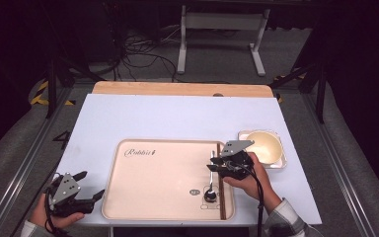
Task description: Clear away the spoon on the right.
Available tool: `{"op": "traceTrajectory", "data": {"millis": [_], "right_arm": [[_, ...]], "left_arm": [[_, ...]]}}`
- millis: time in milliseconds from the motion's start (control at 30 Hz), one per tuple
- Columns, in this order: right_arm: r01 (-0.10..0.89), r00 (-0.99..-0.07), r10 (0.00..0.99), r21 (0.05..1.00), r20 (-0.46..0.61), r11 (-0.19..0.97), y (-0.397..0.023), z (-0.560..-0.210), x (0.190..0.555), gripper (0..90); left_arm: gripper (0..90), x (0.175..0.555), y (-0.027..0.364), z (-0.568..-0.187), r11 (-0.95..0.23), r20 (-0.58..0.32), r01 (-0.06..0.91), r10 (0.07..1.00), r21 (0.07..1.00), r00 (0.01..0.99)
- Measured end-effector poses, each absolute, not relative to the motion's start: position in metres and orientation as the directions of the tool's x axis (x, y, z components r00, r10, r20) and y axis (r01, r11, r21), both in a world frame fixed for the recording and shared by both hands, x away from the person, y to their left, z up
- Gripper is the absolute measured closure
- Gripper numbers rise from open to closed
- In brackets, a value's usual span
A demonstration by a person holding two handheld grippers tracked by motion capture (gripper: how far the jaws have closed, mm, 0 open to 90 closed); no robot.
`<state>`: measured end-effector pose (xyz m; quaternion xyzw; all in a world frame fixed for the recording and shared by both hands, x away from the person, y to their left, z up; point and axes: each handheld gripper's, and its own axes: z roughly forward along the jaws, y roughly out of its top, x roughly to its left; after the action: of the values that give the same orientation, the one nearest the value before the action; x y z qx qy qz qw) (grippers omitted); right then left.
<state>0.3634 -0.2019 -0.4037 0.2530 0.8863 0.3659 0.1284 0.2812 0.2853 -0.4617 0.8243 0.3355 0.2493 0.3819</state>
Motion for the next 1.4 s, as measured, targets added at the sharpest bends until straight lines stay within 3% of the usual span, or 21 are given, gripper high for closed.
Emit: {"op": "traceTrajectory", "data": {"millis": [633, 1067, 1400], "right_arm": [[0.294, -0.802, 0.583, 0.765, -0.129, 0.573, -0.231, -0.373, 0.354, 60.7], [0.348, -0.637, 0.761, 0.835, -0.124, 0.427, -0.298, -0.347, 0.361, 49.3], [0.417, -0.513, 0.852, 0.838, -0.102, 0.351, -0.342, -0.346, 0.370, 40.0]], "left_arm": [[16.1, 0.279, 0.285, -0.463, -0.494, 0.157, 0.361, 0.734, 0.791, 0.661], [15.8, 0.276, 0.285, -0.462, -0.495, 0.155, 0.360, 0.731, 0.791, 0.664], [15.7, 0.272, 0.288, -0.463, -0.494, 0.152, 0.368, 0.735, 0.787, 0.661]]}}
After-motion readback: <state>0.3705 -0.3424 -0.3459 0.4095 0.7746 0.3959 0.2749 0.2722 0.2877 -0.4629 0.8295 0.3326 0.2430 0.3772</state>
